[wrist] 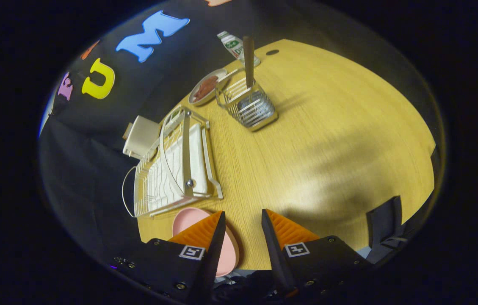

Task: Take the plate from the dish rack, then take the spoon from the basket and place it into the plate.

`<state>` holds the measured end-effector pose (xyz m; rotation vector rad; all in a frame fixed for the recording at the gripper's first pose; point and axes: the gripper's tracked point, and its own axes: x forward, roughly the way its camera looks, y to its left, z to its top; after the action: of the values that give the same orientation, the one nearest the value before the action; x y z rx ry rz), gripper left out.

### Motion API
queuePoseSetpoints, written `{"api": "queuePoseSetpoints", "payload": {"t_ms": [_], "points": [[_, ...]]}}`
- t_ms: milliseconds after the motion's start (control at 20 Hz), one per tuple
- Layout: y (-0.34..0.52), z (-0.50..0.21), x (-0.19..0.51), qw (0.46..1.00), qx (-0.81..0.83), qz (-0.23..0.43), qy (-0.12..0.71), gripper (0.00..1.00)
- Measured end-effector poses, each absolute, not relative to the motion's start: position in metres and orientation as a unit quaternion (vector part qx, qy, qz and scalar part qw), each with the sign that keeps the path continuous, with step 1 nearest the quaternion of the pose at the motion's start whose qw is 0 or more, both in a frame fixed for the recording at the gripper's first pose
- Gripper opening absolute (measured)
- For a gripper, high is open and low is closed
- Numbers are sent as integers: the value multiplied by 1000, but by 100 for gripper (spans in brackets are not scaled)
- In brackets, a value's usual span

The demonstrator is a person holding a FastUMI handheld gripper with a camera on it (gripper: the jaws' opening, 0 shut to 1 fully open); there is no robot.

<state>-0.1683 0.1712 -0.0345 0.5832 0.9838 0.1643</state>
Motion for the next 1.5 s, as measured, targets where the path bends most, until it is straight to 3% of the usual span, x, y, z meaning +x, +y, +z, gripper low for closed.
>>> {"api": "queuePoseSetpoints", "payload": {"t_ms": [500, 1000, 1150, 1200, 1450, 1500], "points": [[106, 42, -54, 917, 259, -10, 303, 54], [99, 20, 14, 903, 301, -40, 304, 54], [98, 10, 23, 900, 304, -45, 310, 30], [101, 12, 25, 898, 306, -43, 312, 18], [94, 12, 29, 899, 299, -54, 316, 16], [98, 13, 29, 898, 296, -50, 321, 3]]}}
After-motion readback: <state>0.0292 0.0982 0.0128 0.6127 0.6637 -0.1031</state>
